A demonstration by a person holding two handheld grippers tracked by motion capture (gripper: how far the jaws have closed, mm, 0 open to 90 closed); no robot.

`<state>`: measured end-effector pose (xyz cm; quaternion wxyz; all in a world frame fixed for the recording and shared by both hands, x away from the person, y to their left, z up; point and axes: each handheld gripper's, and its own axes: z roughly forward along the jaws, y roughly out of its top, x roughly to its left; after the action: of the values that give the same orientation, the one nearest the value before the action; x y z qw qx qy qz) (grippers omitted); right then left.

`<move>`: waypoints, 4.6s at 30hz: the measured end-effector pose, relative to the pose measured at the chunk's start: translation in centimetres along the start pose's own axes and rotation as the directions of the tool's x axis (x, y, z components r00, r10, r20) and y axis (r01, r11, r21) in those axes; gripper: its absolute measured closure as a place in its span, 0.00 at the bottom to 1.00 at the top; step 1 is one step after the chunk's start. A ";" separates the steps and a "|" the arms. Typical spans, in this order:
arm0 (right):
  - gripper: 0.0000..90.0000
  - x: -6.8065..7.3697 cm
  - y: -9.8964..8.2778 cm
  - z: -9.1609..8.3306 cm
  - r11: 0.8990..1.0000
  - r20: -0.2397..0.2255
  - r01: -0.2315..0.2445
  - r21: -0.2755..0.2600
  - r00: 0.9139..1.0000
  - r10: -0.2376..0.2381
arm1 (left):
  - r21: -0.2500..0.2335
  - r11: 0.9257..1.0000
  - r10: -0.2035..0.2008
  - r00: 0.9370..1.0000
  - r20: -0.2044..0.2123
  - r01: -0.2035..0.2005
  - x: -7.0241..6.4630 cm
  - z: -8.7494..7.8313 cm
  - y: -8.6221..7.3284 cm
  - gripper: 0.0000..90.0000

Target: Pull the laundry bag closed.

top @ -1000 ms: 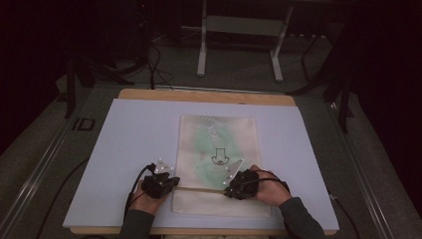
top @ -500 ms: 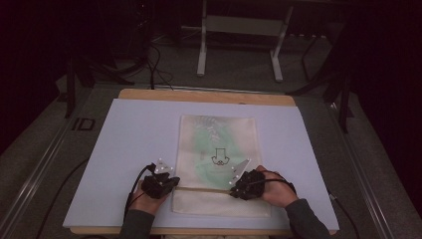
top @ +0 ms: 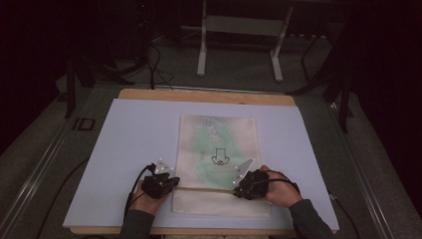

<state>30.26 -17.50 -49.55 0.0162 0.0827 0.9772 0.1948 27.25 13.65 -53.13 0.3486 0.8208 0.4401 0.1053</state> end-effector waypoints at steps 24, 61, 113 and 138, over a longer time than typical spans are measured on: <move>0.92 -0.1 -1.4 -0.7 1.000 0.002 -0.021 -0.012 1.000 0.021 | 0.001 1.000 0.003 1.000 -0.001 -0.003 0.0 0.0 0.0 1.00; 0.91 -0.4 -3.0 -1.9 0.999 0.016 -0.049 -0.014 0.999 0.049 | 0.000 1.000 0.001 1.000 0.000 -0.001 0.0 0.0 0.0 1.00; 0.91 -0.9 -7.0 -3.4 0.992 0.052 -0.129 -0.015 0.990 0.129 | 0.001 1.000 0.002 1.000 0.000 -0.002 0.0 0.0 0.0 1.00; 0.67 -0.4 -9.9 -3.5 0.956 0.064 -0.242 -0.167 0.965 0.255 | -0.025 1.000 0.007 1.000 0.016 -0.006 0.1 0.0 -0.3 0.97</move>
<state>28.89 -27.92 -50.10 0.0395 0.2117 0.9390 0.2681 27.09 13.82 -53.31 0.3621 0.8186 0.4333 0.1052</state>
